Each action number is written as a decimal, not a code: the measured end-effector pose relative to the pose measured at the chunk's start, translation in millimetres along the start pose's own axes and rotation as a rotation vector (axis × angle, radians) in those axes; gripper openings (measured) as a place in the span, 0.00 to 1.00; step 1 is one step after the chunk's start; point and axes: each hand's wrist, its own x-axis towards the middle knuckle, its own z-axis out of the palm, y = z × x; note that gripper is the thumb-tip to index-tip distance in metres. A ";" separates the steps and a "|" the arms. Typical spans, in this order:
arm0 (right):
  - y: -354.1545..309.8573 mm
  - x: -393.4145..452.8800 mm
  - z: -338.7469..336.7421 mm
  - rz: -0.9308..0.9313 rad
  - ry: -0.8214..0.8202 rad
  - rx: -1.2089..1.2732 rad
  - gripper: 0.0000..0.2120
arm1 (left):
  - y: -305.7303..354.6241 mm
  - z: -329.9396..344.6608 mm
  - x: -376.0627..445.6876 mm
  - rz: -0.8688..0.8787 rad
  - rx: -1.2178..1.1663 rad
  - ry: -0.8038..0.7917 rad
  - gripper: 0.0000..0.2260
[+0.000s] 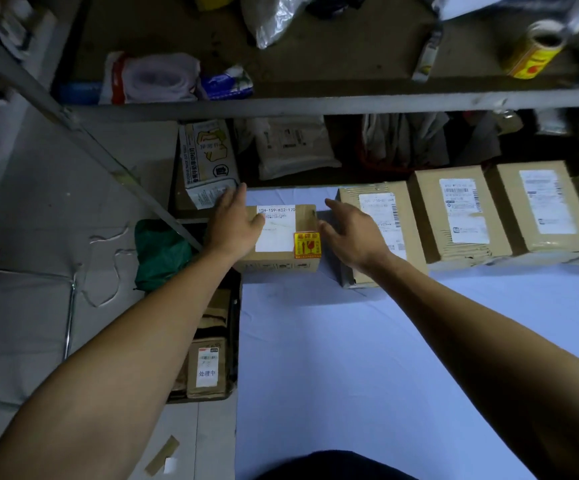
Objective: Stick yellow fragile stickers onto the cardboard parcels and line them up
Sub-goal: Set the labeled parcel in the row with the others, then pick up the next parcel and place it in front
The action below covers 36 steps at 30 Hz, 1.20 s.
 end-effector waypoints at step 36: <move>119.0 -3.4 -53.7 0.300 0.027 0.293 0.20 | 165.7 118.2 -40.4 -0.015 -0.057 -0.086 0.32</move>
